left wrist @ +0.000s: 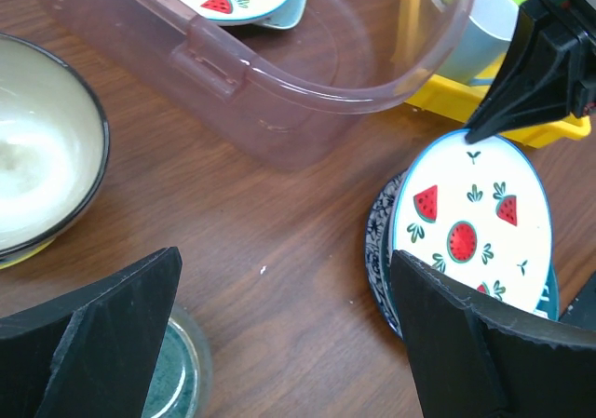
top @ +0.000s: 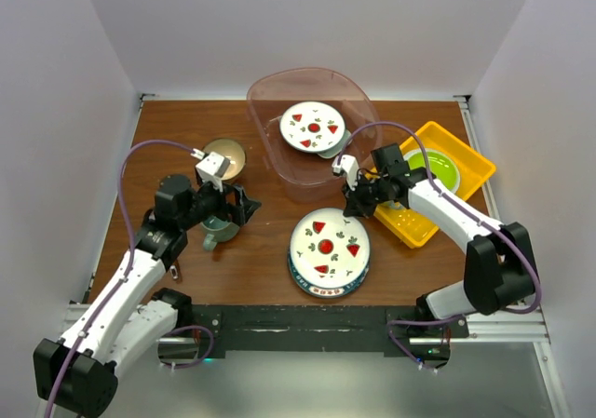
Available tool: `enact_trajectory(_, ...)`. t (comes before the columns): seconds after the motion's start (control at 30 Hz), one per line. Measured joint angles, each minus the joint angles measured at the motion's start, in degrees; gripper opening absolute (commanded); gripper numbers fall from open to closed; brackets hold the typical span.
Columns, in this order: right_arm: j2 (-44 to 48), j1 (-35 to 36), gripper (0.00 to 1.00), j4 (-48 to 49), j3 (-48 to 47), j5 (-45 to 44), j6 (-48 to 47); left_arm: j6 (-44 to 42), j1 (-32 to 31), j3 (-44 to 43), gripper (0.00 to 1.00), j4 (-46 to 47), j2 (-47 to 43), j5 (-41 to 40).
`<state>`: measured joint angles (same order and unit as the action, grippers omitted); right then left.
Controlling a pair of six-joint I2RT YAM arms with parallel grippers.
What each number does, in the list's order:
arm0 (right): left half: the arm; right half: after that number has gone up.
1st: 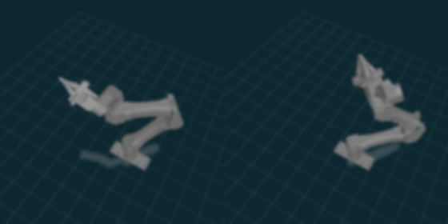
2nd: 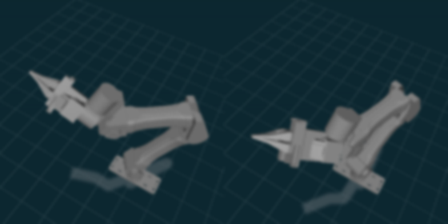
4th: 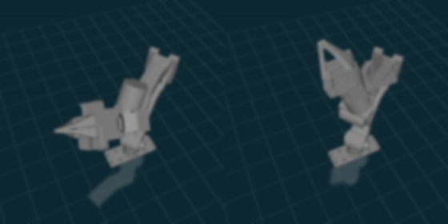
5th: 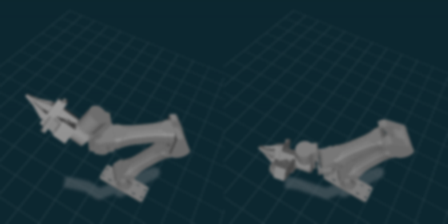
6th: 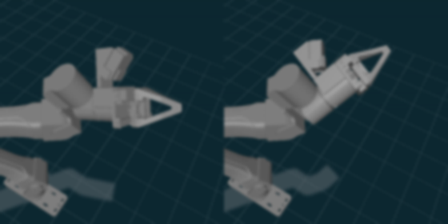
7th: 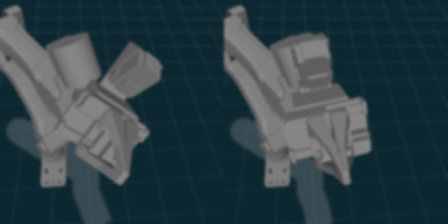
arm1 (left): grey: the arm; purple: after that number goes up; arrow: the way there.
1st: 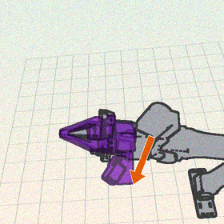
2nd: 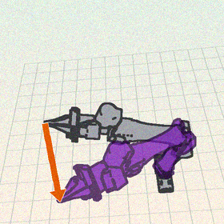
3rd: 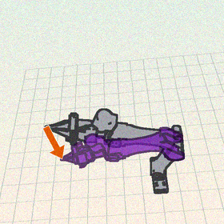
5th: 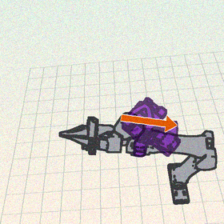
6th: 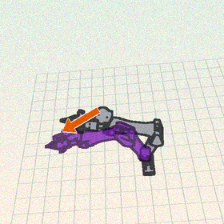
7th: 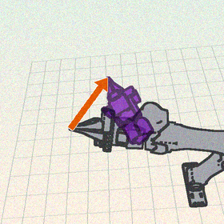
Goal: Place the mixed dishes into the plastic bin
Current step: Pick up the plate at the center of the board.
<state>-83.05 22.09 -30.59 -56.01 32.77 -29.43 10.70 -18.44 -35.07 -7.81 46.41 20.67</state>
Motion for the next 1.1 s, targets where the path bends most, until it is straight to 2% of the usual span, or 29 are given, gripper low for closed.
enact_trajectory(0.63, 4.3, 0.0, 0.0, -1.8, 0.0, 2.8, -2.6, 0.3, -0.6, 0.3, 0.99, 2.6, 5.1, 11.8)
enact_trajectory(0.87, 8.0, 0.0, 0.0, -2.6, 0.1, 4.6, -3.0, 2.0, -7.6, 0.3, 0.99, 3.7, 6.9, 11.3)
enact_trajectory(1.1, 8.6, 0.0, 0.0, -2.7, 0.1, 7.2, -3.0, 7.3, -14.6, 2.8, 0.99, 8.2, 7.7, 5.8)
